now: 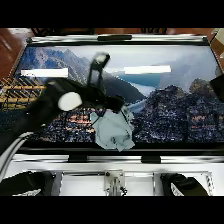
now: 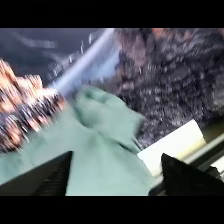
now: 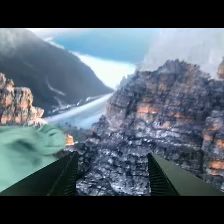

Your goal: Fold the shirts.

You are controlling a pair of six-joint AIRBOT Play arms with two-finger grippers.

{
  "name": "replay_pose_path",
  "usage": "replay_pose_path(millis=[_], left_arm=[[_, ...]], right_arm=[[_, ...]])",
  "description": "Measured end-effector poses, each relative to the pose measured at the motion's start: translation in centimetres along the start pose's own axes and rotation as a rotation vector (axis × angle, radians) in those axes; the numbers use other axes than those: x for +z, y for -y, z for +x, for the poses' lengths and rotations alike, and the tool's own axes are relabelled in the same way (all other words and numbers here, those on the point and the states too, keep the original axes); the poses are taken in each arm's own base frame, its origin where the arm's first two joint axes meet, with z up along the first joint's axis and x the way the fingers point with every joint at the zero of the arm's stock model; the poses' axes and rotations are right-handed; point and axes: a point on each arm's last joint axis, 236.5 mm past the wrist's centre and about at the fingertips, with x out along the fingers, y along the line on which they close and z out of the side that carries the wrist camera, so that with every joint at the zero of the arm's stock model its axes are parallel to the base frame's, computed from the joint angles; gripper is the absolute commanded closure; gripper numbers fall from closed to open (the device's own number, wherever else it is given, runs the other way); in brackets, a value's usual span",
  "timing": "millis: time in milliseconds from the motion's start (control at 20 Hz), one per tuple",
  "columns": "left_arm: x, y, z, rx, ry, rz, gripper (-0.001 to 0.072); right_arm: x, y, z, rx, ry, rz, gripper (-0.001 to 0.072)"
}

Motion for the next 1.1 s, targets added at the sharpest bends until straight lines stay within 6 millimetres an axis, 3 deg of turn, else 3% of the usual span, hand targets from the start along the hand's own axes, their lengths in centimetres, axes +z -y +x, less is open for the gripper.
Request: replay_pose_path(millis=[100,200,350,500,600,700,850,1000,1100], left_arm=[[-1.1,-0.4,1.1,-0.022,-0.066,-0.064,-0.0012],[-1.5,-2.7,0.4,0.004,-0.117,-0.079,-0.0011],[-2.8,-8.4,-2.7,0.07,-0.21,-0.126,-0.001],[-6.1,-13.8,-4.1,0.13,-0.317,-0.233,-0.0009],[-8.7,-15.7,-3.1,0.13,-0.377,-0.315,-0.0009],[-10.6,-16.1,-1.1,0.093,-0.399,-0.392,-0.0008],[-12.3,-16.6,2.4,0.052,-0.406,-0.498,-0.0008],[-13.8,-17.3,5.1,0.043,-0.431,-0.559,0.0016],[-14.4,-17.5,6.5,0.036,-0.444,-0.576,0.0125]], right_arm=[[-0.2,-1.2,1.8,0.037,-0.054,-0.01,0.0167],[-0.9,-1.9,3.9,0.048,-0.131,-0.054,0.0167],[-3.4,-1.6,8.0,0.021,-0.31,-0.144,0.0167],[-8.1,-1.3,12.8,0.008,-0.527,-0.213,0.0168],[-12.1,-2.3,15.9,0.062,-0.651,-0.231,0.0168],[-16.3,-4.1,18.3,0.148,-0.762,-0.216,0.0168],[-21.5,-6.8,20.3,0.273,-0.888,-0.16,0.0168],[-24.1,-8.5,21.3,0.345,-0.947,-0.107,0.0168],[-24.5,-9.2,22.0,0.369,-0.942,-0.082,0.0168]])
